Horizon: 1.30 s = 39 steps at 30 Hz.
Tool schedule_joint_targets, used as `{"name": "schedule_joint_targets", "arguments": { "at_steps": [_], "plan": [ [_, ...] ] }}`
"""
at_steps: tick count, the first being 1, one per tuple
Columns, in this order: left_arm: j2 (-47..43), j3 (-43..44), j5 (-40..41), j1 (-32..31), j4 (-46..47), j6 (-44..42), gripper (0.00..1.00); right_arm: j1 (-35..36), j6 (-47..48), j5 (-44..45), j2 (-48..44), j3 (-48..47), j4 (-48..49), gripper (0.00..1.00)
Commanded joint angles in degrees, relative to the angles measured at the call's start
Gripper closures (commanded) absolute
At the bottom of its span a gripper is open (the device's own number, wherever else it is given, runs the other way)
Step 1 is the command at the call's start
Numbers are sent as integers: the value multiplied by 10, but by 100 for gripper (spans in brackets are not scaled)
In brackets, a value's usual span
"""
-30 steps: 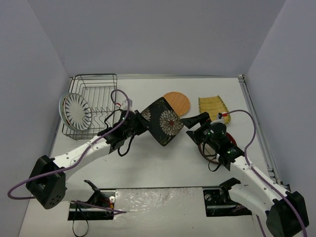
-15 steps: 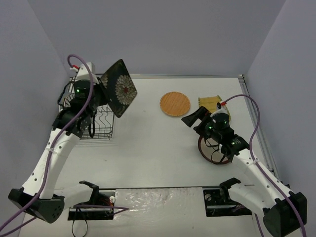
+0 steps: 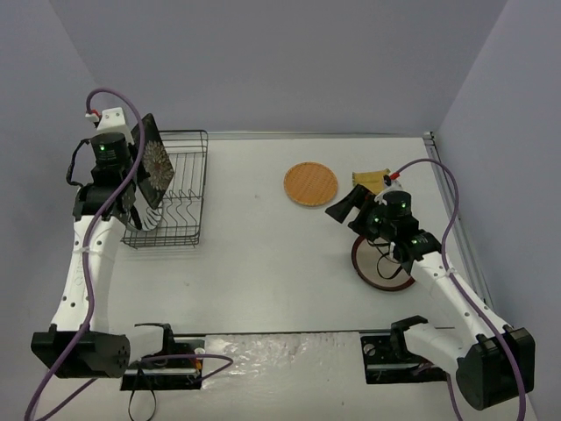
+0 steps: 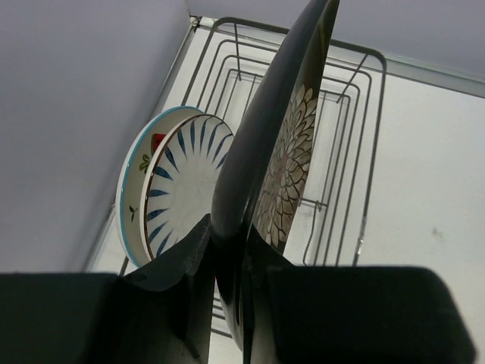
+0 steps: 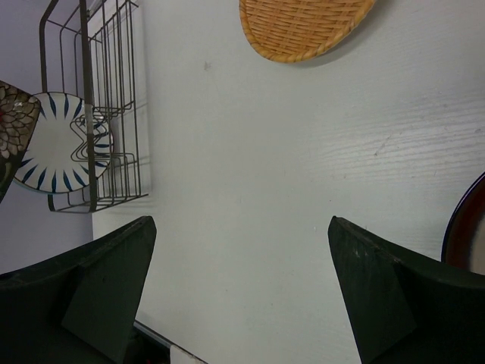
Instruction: Load the plates into the dish rack
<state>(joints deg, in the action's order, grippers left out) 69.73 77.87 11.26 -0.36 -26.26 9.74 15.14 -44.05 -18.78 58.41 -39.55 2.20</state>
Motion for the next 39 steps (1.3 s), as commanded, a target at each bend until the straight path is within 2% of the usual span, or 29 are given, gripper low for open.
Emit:
{"name": "schedule_joint_targets", "arguments": {
  "at_steps": [1,9,15,21,34,39],
  "plan": [
    [-3,-2,17,33,223,-42,100,-13,34,-45,7,-29,23,6],
    [2,-73,36,54,345,-60,100,-26,51,-72,18,-27,23,6],
    [8,-137,19,57,417,-53,100,-36,57,-85,25,-24,23,6],
    [18,-188,14,57,450,-53,100,-43,56,-90,20,-15,23,6],
    [-29,-292,16,58,466,-30,100,-49,53,-88,-4,8,23,6],
    [-57,-332,27,58,450,-25,91,-49,51,-87,-13,16,24,6]
  ]
}}
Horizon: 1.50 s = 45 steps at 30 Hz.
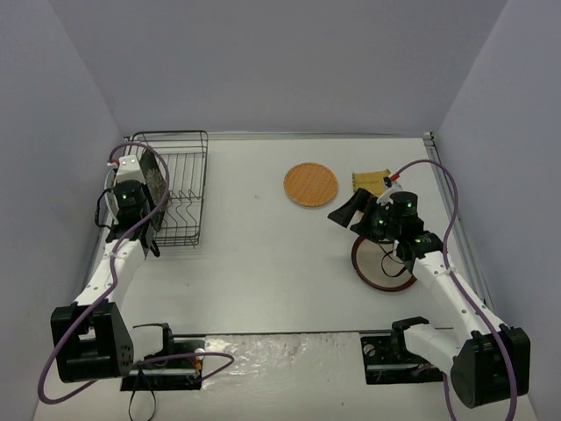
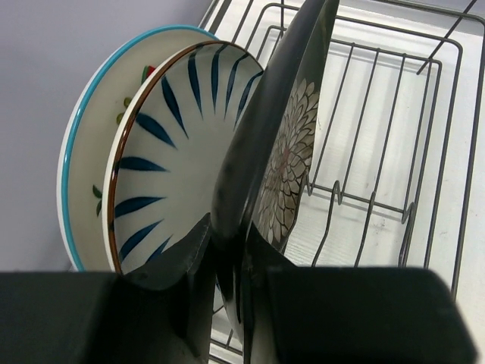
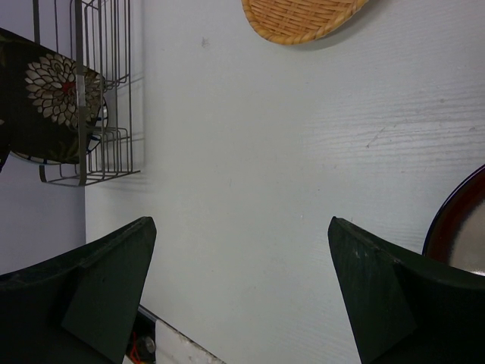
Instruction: Load the plates into the dish rack
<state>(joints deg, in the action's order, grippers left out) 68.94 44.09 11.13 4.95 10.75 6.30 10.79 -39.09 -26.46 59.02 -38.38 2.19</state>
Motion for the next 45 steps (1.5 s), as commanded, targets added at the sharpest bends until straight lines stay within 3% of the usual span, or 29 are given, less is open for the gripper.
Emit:
{"name": "schedule_joint_targets", "arguments": {
  "at_steps": [1,4,7,14,15,18,22,29,36,45],
  "plan": [
    [-51,2,30,5,78,12,84,-5,1,-10,-19,6,24,6],
    [-50,-10,34,5,68,18,65,-5,0,-10,-22,10,24,6],
    [-32,-18,33,4,62,23,53,-5,0,-7,-27,13,24,6],
    [-20,-25,26,5,62,39,39,-6,-6,3,-34,24,22,6],
    [-27,-20,29,5,49,43,29,-7,-8,9,-38,26,22,6],
    [-43,17,47,4,-8,60,14,-6,-25,46,-41,35,5,6],
    [-56,85,62,-5,-116,85,4,-8,-21,126,-17,23,-74,6],
    [-86,188,46,-66,-305,118,3,-12,-28,326,35,-16,-189,6],
    [-85,253,-91,-130,-439,123,3,-51,-57,497,53,-68,-288,5],
    [-123,223,-146,-162,-448,124,3,-222,-22,407,67,-10,-241,4]
  ]
}}
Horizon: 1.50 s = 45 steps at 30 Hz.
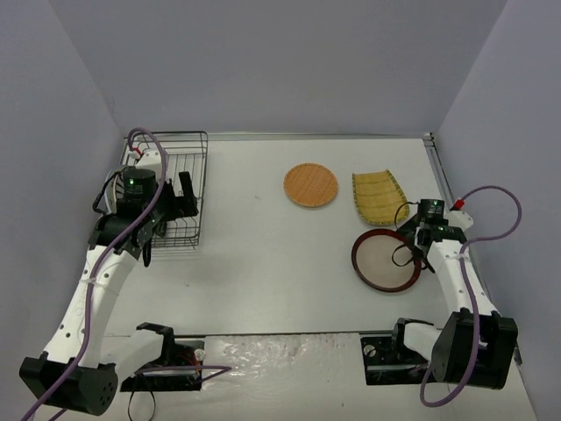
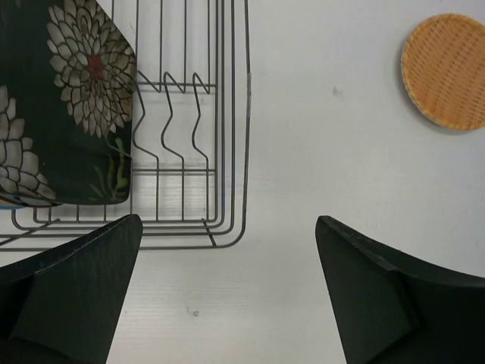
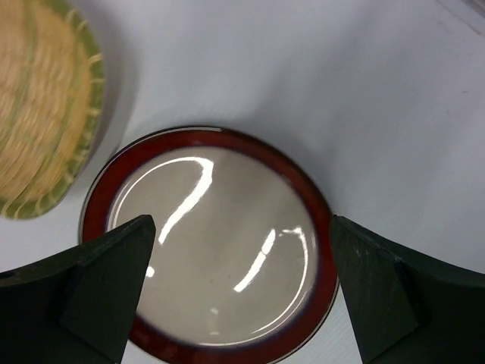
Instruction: Load the plates into the dish rack
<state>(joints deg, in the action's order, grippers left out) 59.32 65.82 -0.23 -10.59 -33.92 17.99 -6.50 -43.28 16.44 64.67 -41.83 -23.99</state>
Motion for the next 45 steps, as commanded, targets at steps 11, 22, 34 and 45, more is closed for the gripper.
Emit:
{"name": "schedule_joint_targets", "arguments": {
  "at_steps": [11,22,34,45],
  "plan": [
    [-28,1,-50,-31,10,4,3,-80,72,-160,67,97,137,3],
    [-18,2,-55,-32,11,5,3,-45,83,-269,110,120,185,4],
    [-12,0,-73,-36,20,23,3,151,-32,-280,90,145,277,7],
    [-10,-10,-101,-42,30,44,3,298,-74,-244,189,91,341,7]
  ]
}}
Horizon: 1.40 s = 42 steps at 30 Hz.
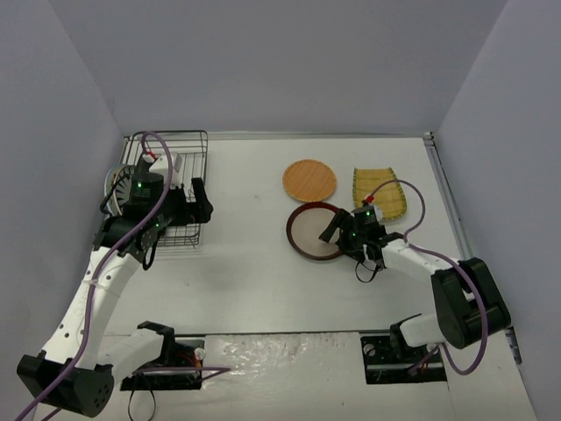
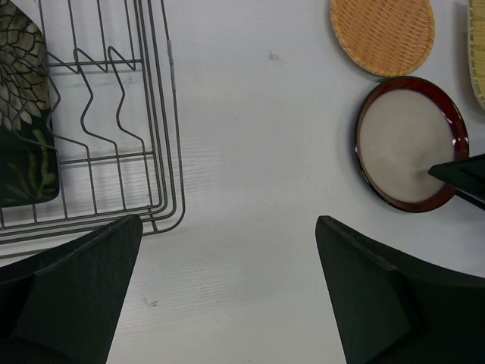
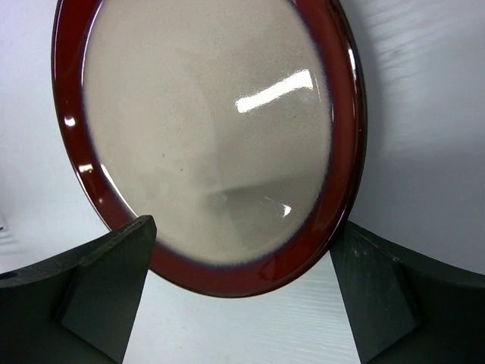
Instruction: Load the plates into the dish rack
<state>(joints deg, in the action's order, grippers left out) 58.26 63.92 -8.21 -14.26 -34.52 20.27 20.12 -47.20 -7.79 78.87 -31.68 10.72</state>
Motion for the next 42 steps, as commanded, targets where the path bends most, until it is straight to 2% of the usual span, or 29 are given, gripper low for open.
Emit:
{"name": "schedule_joint_targets", "arguments": {
  "at_steps": [1,6,12,16,24,29,37,39,42],
  "plan": [
    [1,9,-26,-6,38,26,3,33,-42,8,48,-10,-9,7],
    [1,1,-50,-14,46,49,3,33,-65,58,48,-4,-28,11],
    [-5,-20,-63,-39,62,84,3,33,-117,120,50,9,-52,28],
    [-7,-34,-64,-50,71,102,3,33,-125,142,60,-4,-65,29],
    [-6,-53,-59,-82,89,132,3,34,-124,162,108,-23,-73,40],
    [-1,-74,-48,-112,110,163,3,33,-117,164,128,-28,-72,52],
    [22,-92,-28,-166,147,196,3,33,-103,157,144,-37,-73,87],
    [34,-98,-23,-179,160,205,3,33,-91,152,141,-39,-72,98],
    [46,-109,-23,-187,184,227,3,33,-78,141,130,-39,-72,100]
  ]
}}
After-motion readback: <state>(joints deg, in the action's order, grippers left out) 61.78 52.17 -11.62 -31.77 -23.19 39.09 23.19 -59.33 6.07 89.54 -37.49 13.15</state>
